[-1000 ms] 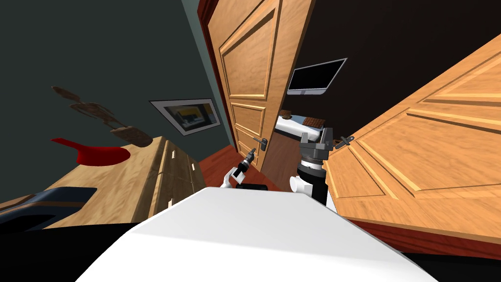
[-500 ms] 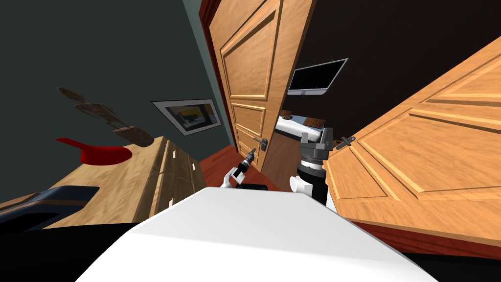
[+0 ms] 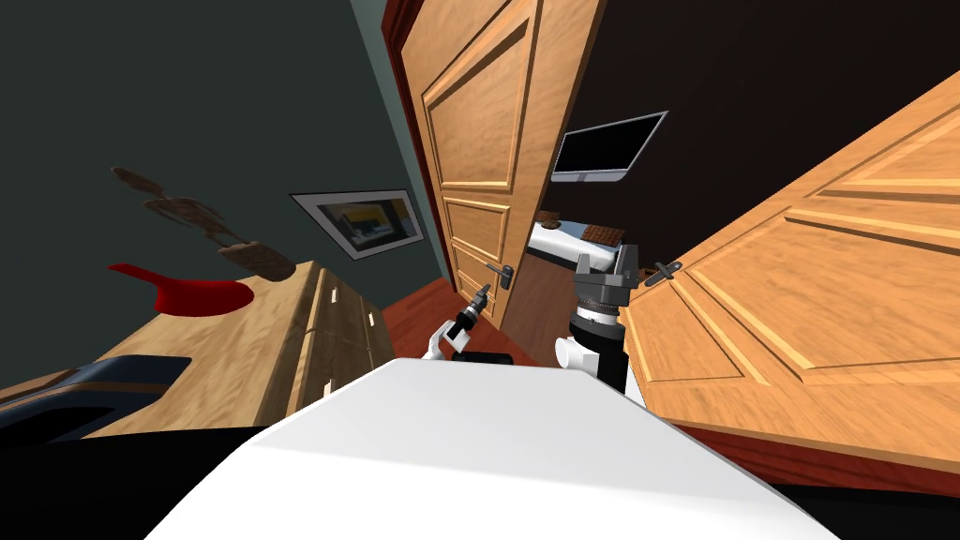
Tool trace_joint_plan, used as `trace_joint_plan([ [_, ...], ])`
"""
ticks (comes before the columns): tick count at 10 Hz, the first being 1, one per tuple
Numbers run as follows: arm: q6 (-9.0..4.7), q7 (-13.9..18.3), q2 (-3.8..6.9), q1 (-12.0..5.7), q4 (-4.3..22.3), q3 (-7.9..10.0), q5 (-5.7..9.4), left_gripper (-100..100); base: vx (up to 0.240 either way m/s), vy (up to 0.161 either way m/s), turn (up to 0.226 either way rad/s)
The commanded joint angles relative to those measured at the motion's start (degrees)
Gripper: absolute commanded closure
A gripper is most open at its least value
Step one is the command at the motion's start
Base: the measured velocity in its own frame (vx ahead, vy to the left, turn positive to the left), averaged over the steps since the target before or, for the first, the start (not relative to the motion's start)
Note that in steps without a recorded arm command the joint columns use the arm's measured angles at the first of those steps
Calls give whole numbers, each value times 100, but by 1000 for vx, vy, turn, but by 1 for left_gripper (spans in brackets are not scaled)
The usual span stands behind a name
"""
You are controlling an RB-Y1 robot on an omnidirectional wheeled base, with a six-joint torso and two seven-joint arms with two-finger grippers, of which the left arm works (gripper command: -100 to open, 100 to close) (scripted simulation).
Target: Push the door open
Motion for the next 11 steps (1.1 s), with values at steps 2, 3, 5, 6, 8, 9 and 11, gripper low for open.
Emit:
trace_joint_plan([
  [2, 16, 38, 41, -15, 29, -91, -1, -100, 20, 8, 28],
  [3, 16, 38, 41, -15, 29, -91, -1, -100, 66, 12, 32],
  [5, 22, 51, 54, -20, 39, -123, -2, -100, 34, 1, -12],
  [6, 22, 51, 54, -20, 39, -123, -2, -100, 35, -9, -81],
  [8, 27, 64, 69, -26, 49, -156, -2, -100, 63, 29, -12],
  [9, 27, 64, 69, -26, 49, -156, -2, -100, 79, 64, -131],
  [11, 40, 92, 99, -37, 71, -224, -3, -100, 84, 93, -122],
])
